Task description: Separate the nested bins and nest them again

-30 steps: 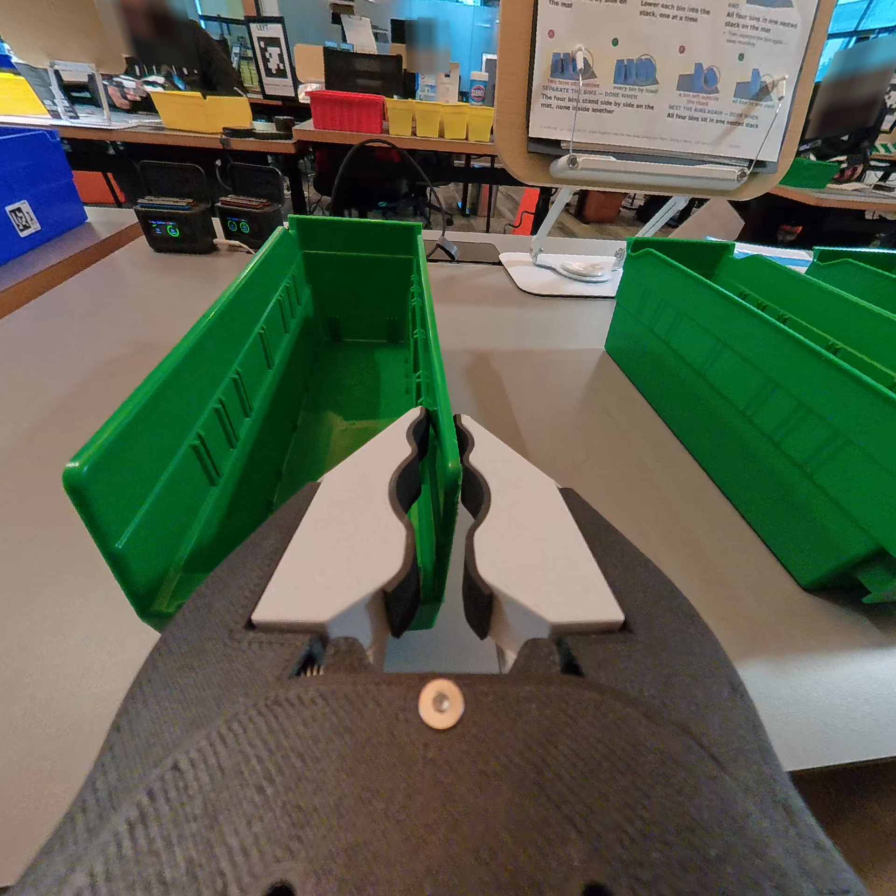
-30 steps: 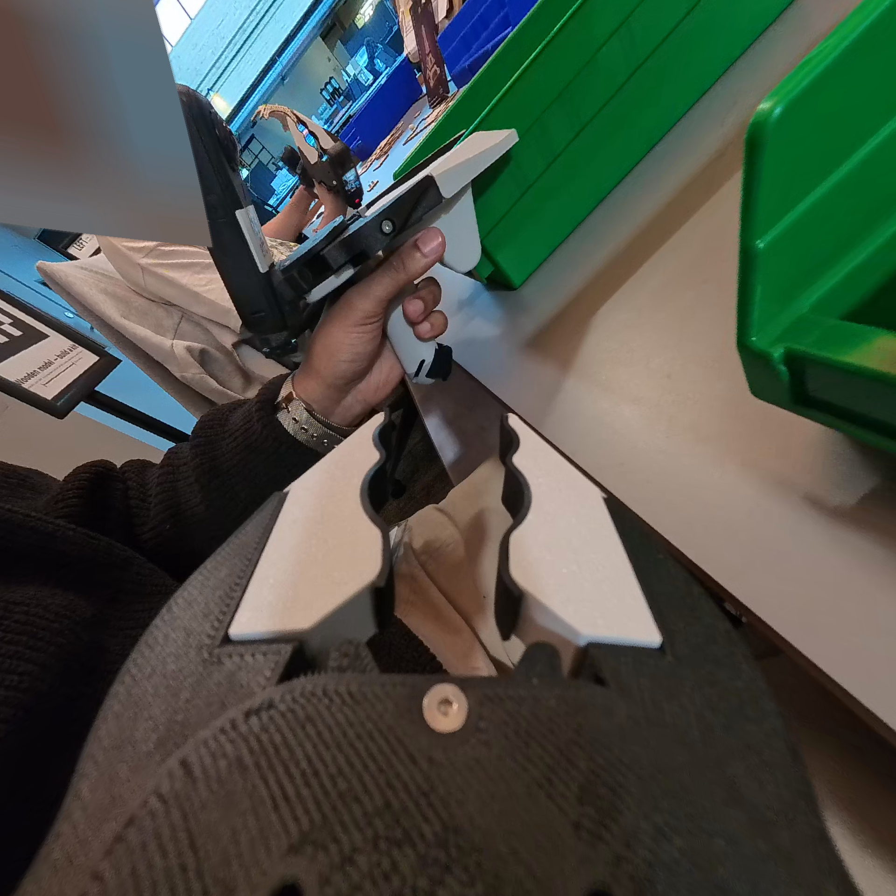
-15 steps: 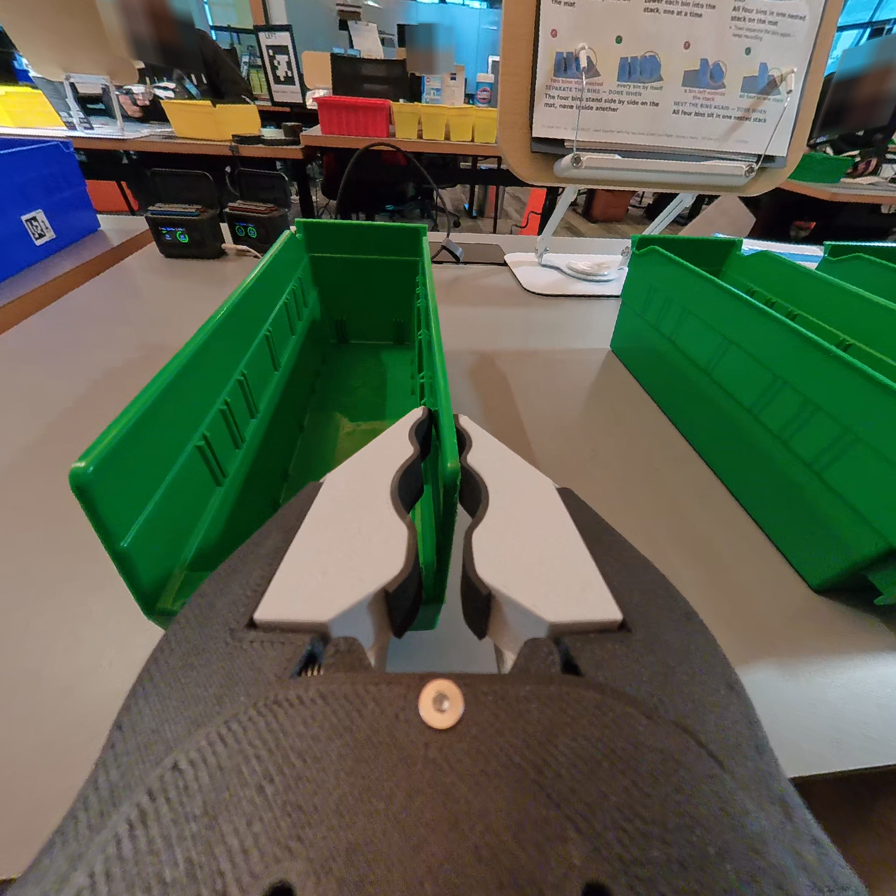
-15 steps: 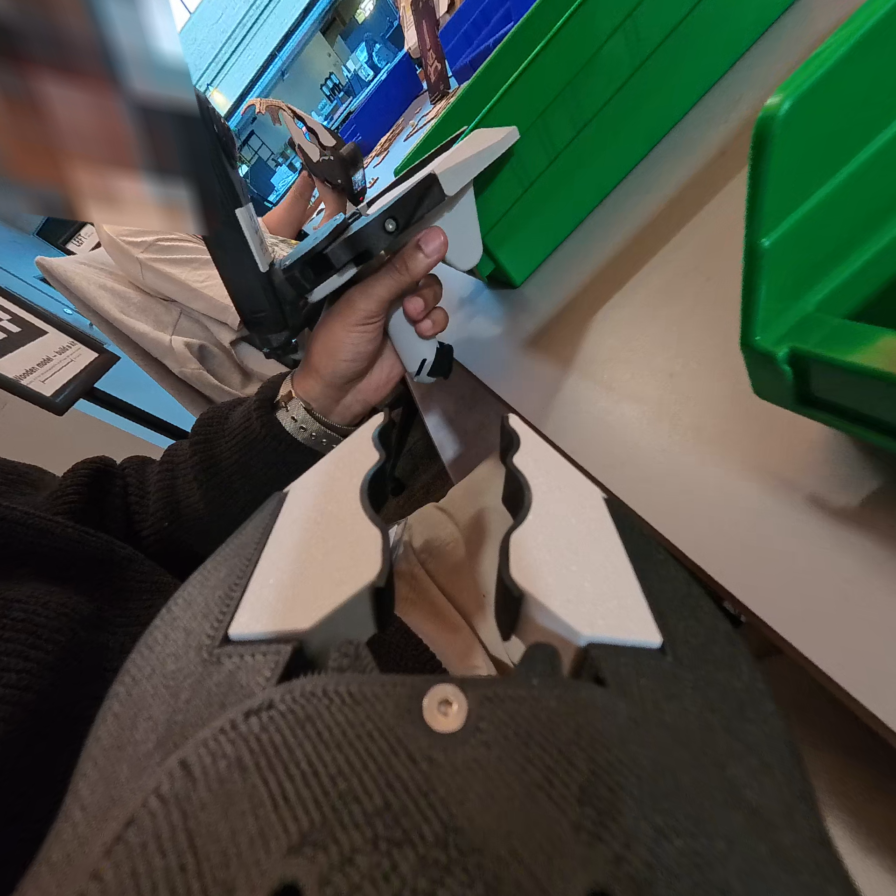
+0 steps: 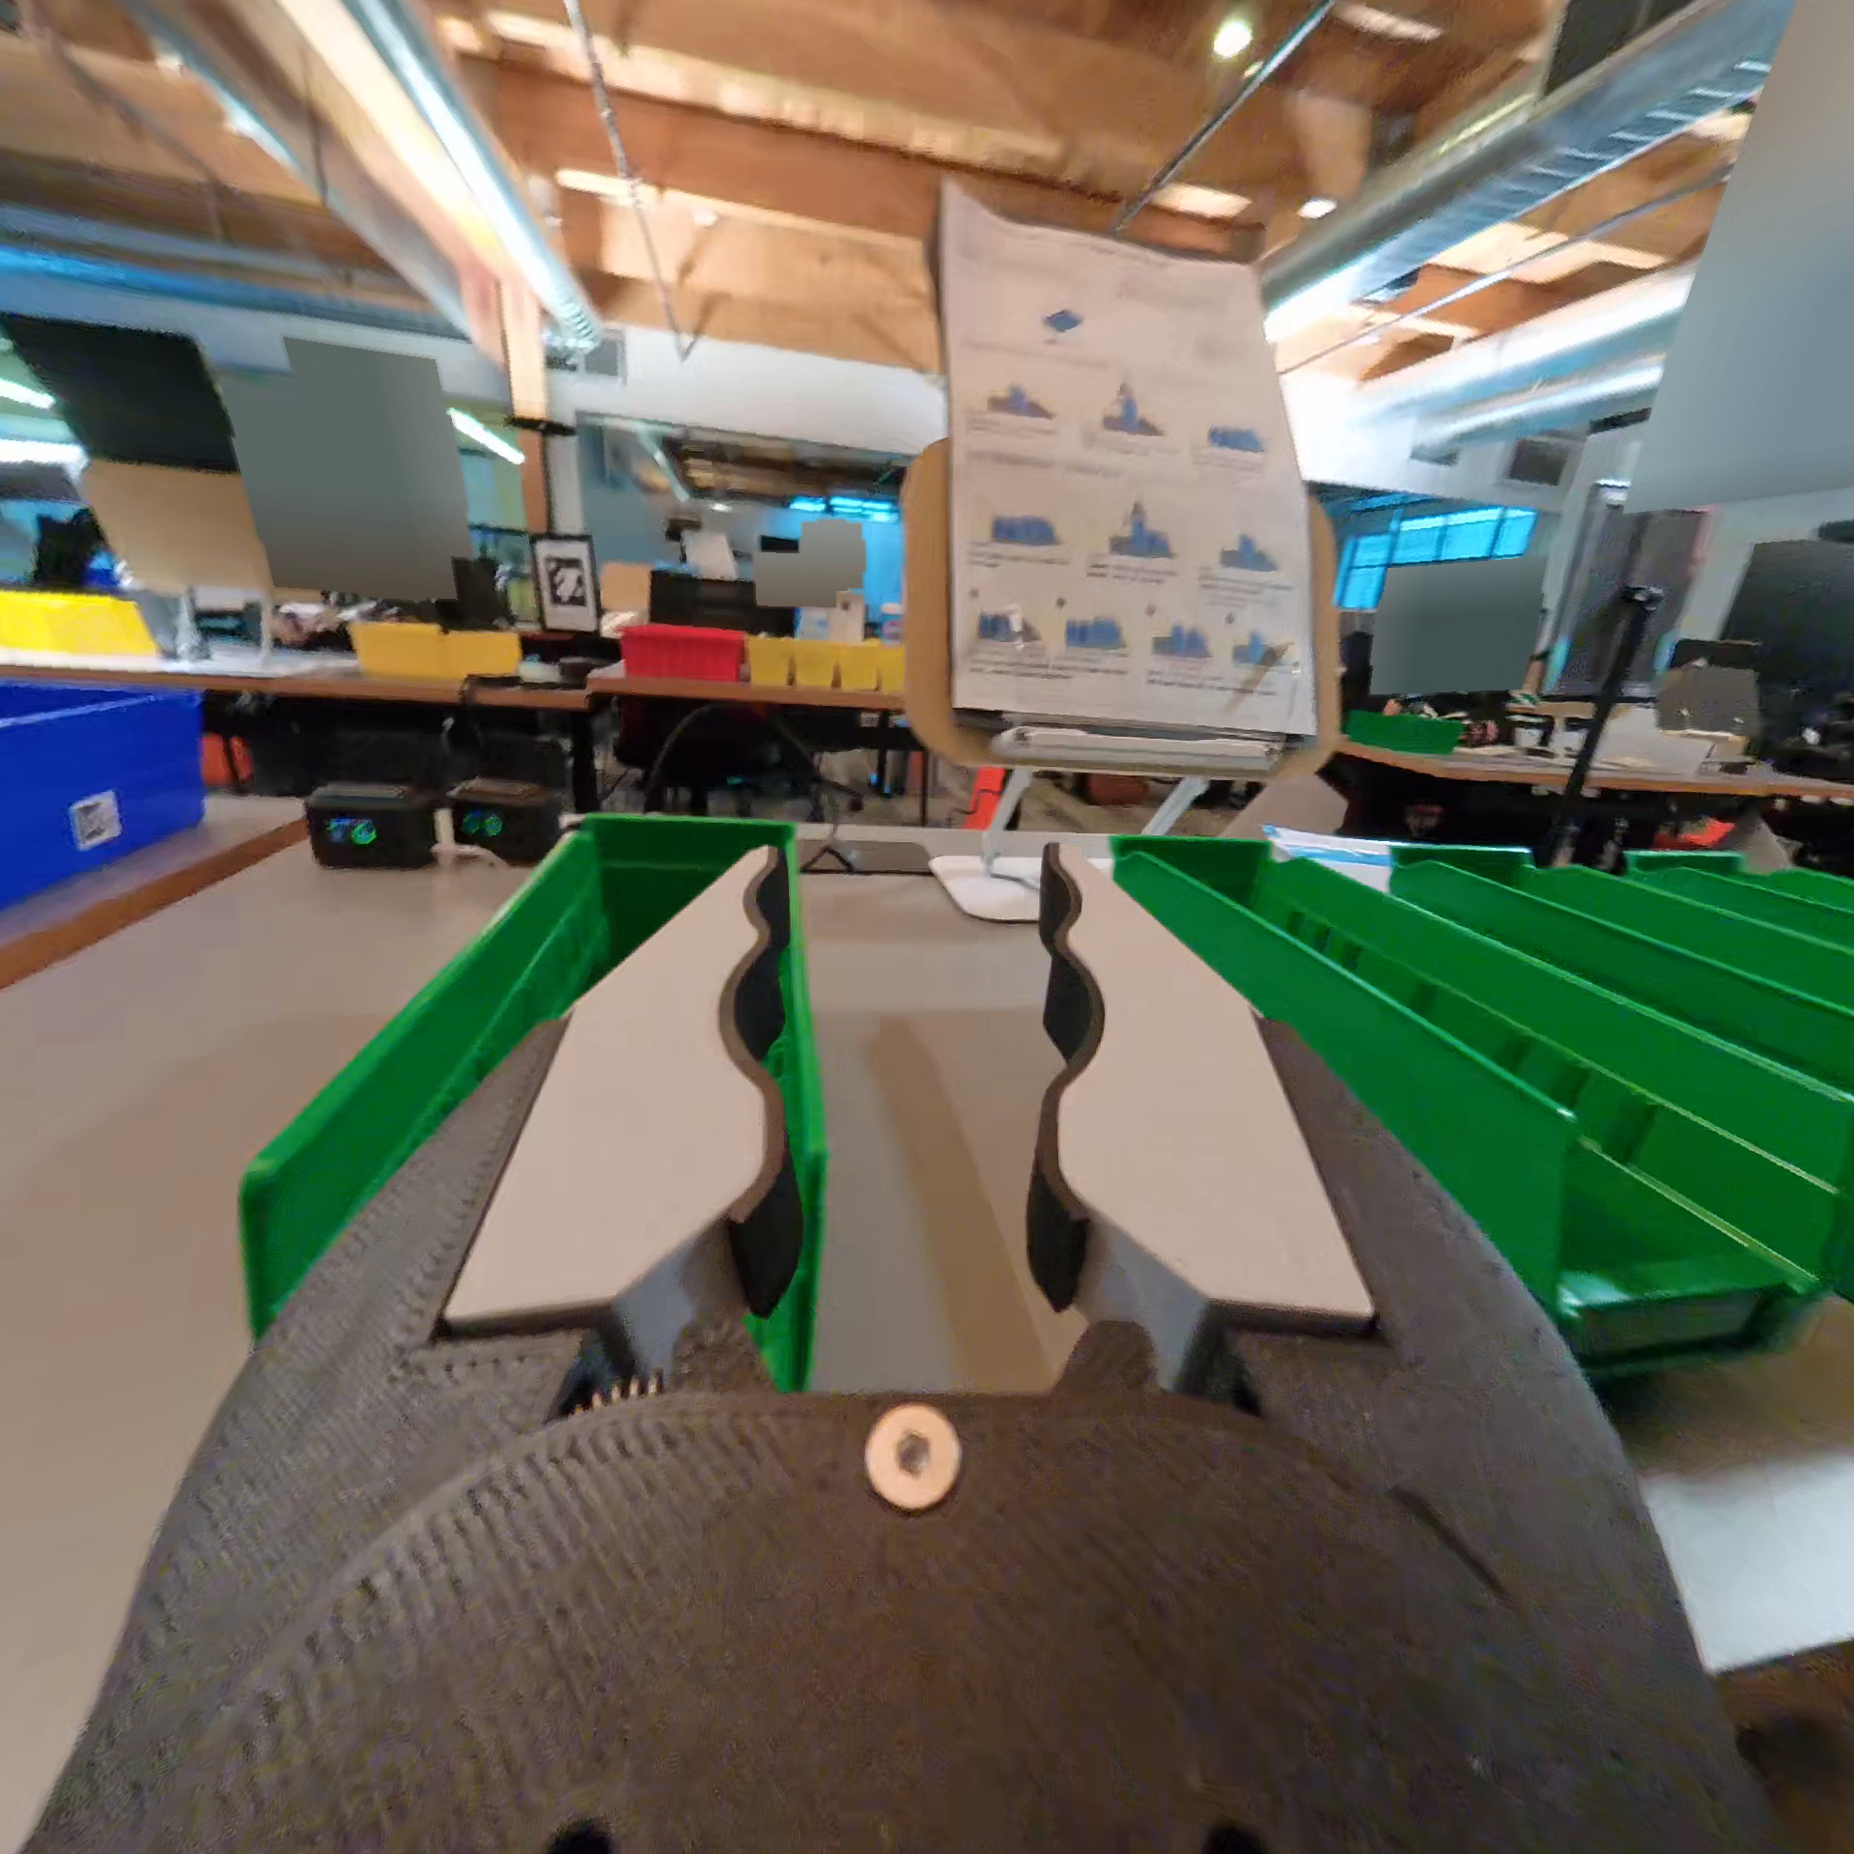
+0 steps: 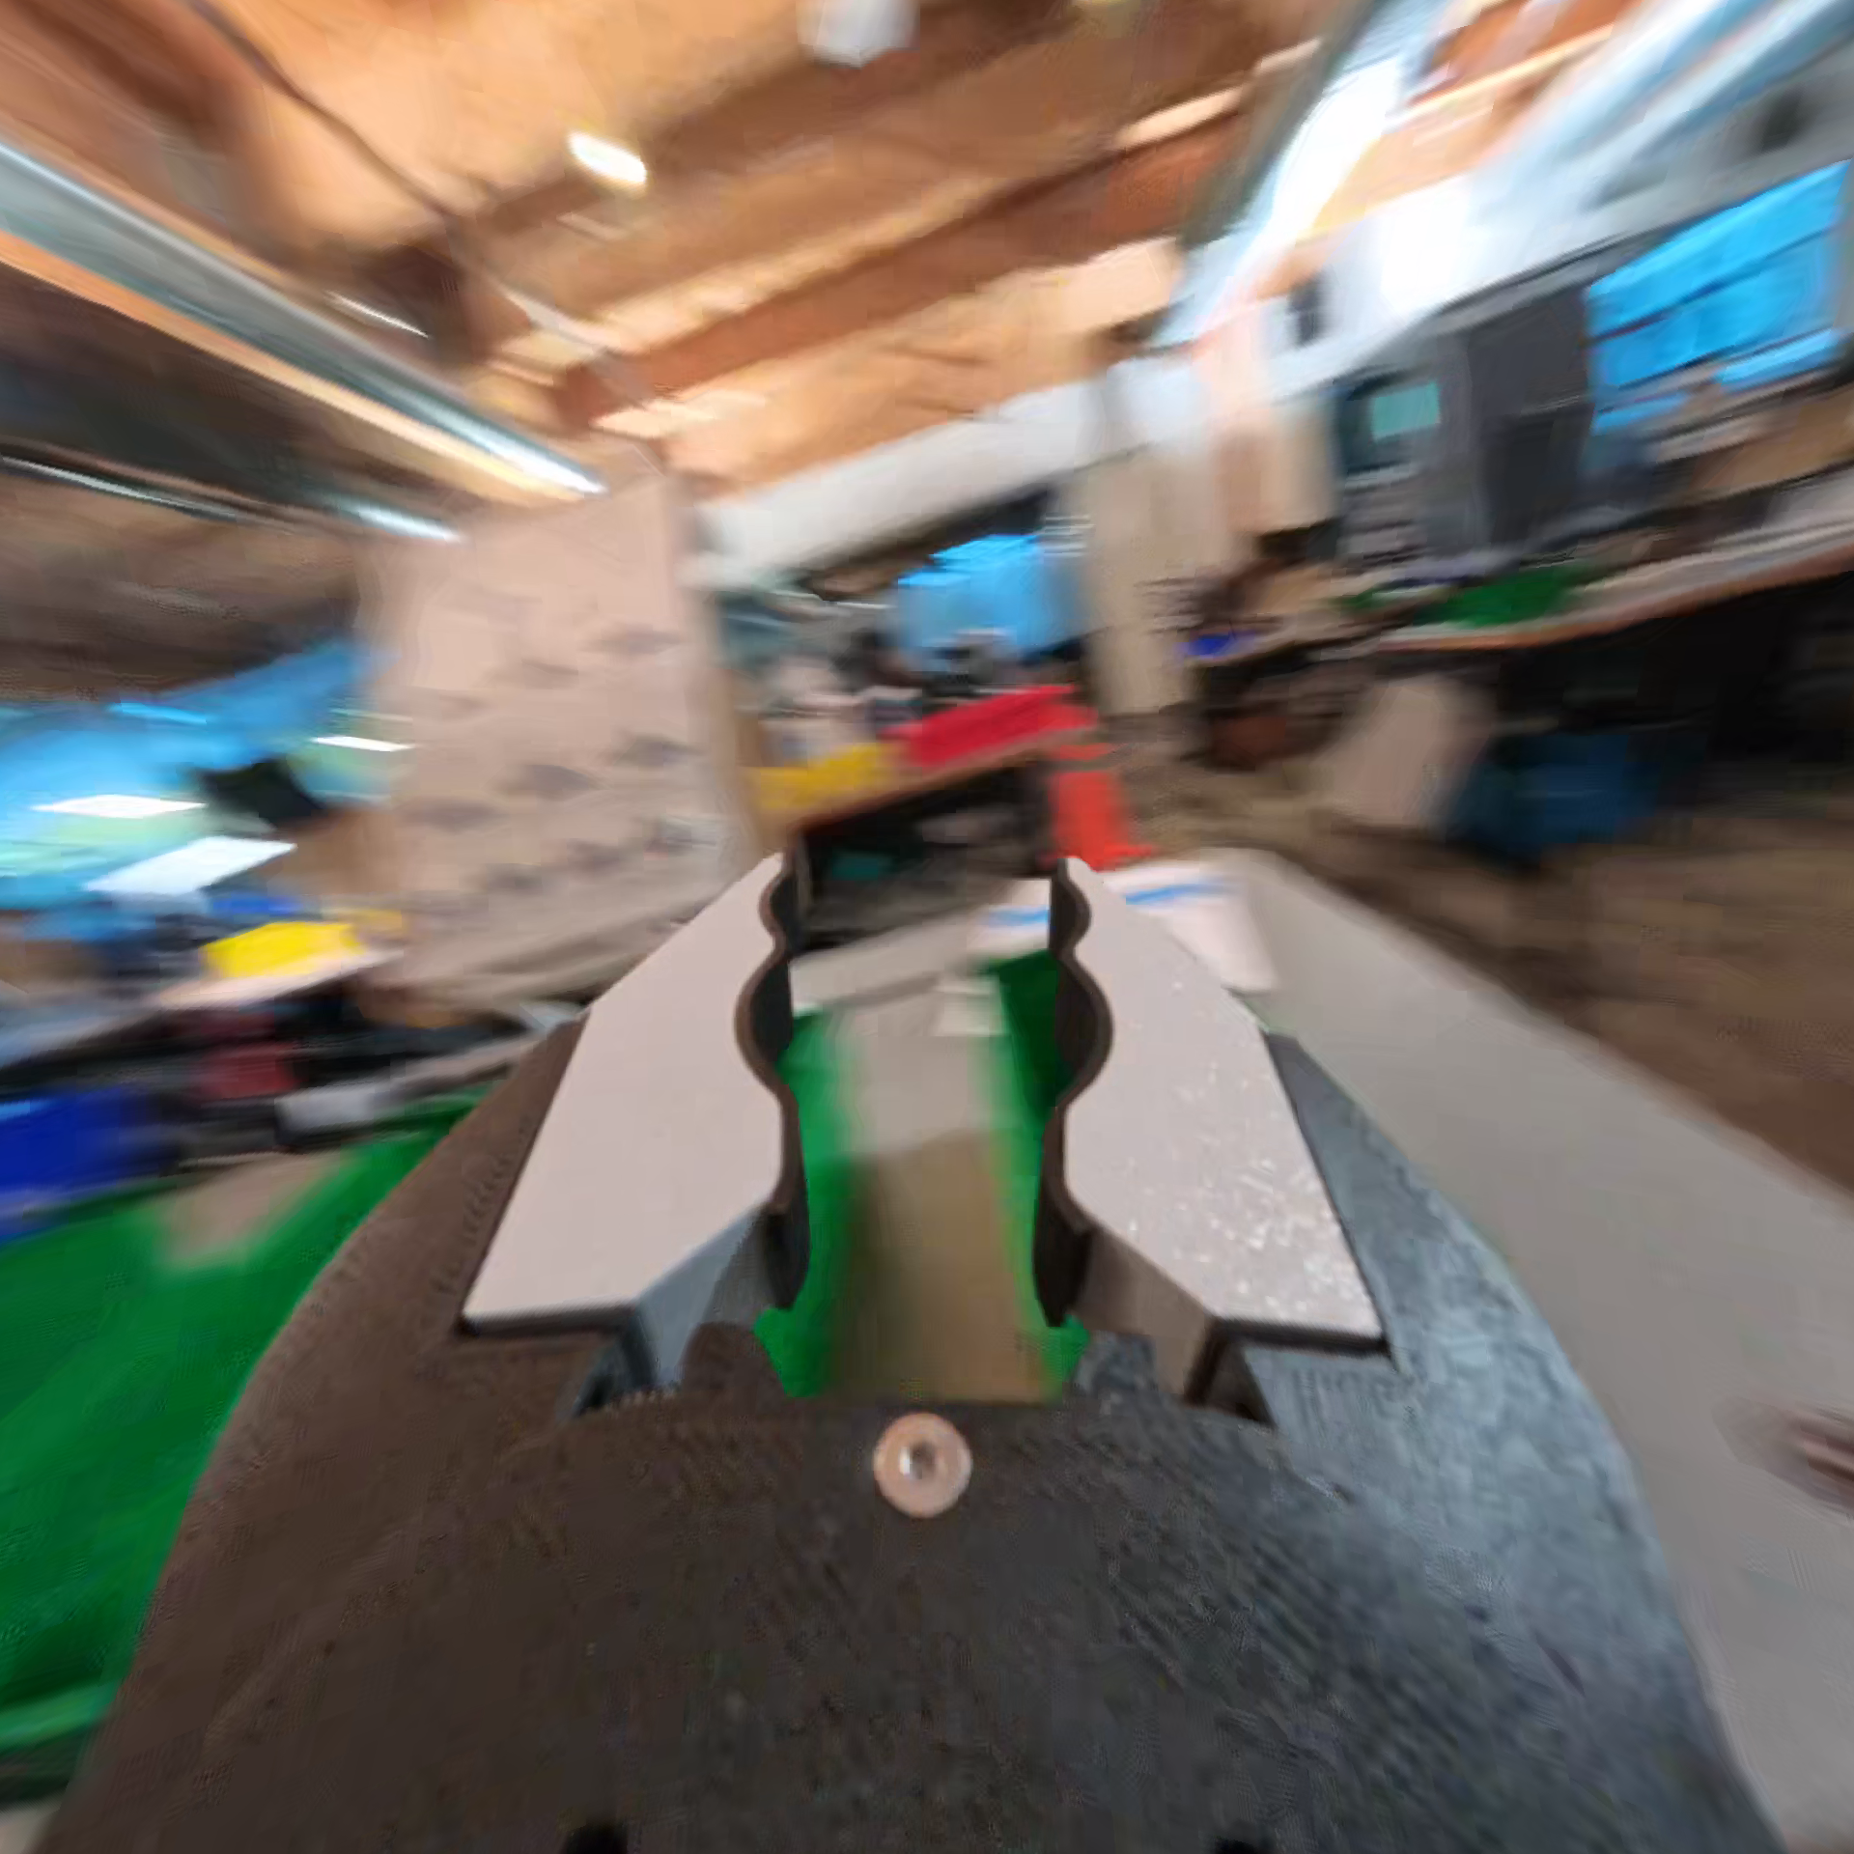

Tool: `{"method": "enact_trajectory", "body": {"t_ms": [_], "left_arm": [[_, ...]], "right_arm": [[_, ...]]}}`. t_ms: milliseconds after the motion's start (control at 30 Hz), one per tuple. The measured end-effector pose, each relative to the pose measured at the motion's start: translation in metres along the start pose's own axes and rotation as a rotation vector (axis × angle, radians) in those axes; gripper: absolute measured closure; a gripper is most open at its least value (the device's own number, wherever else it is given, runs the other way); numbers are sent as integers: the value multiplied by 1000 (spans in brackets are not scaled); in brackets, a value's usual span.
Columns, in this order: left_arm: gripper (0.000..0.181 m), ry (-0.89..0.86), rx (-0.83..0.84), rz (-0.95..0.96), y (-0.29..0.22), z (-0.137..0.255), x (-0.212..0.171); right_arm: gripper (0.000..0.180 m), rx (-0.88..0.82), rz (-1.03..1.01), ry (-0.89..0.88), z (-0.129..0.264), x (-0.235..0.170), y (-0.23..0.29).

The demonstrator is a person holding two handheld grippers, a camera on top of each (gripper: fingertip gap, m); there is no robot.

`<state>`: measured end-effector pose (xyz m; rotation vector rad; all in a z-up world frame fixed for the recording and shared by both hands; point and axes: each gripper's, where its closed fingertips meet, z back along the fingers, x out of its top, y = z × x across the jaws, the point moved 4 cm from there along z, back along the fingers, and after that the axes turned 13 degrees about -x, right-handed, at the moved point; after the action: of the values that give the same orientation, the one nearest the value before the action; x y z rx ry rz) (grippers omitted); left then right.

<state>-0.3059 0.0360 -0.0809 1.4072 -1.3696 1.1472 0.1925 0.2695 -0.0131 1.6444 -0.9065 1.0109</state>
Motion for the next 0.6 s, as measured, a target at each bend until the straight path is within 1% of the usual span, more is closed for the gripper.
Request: {"method": "enact_trajectory", "body": {"t_ms": [33, 67, 100, 133, 167, 233, 267, 333, 367, 400, 533, 600], "left_arm": [[132, -1, -30, -14, -8, -1, 0], [132, -1, -60, -20, -17, -2, 0], [132, 3, -94, -20, -26, -4, -1], [132, 15, -128, -16, -36, -6, -4], [132, 30, -159, -11, -45, -8, -7], [133, 67, -212, -3, -60, -10, -15], [133, 91, -236, -1, -67, -11, -20], [134, 124, -277, -7, -77, -12, -27], [135, 140, -288, -15, -80, -13, -30], [136, 153, -296, -23, -82, -13, -33], [137, 180, -319, -16, -86, -12, -39], [138, 185, -330, 3, -88, -13, -41]], "right_arm": [[131, -171, 104, 1, -5, -12, -45], [131, -331, 161, 45, -7, -30, -86], [129, -458, 159, 122, -8, -49, -118], [120, -498, 127, 201, -11, -65, -135], [117, -456, 102, 270, -17, -78, -138], [120, -365, 54, 381, -30, -98, -136], [123, -322, 48, 425, -36, -107, -132], [127, -291, 49, 497, -41, -122, -130], [141, -288, 23, 484, -42, -122, -130], [160, -302, 7, 467, -41, -120, -132], [177, -255, 90, 457, -38, -118, -122], [178, -301, 149, 405, -38, -108, -117]]}}
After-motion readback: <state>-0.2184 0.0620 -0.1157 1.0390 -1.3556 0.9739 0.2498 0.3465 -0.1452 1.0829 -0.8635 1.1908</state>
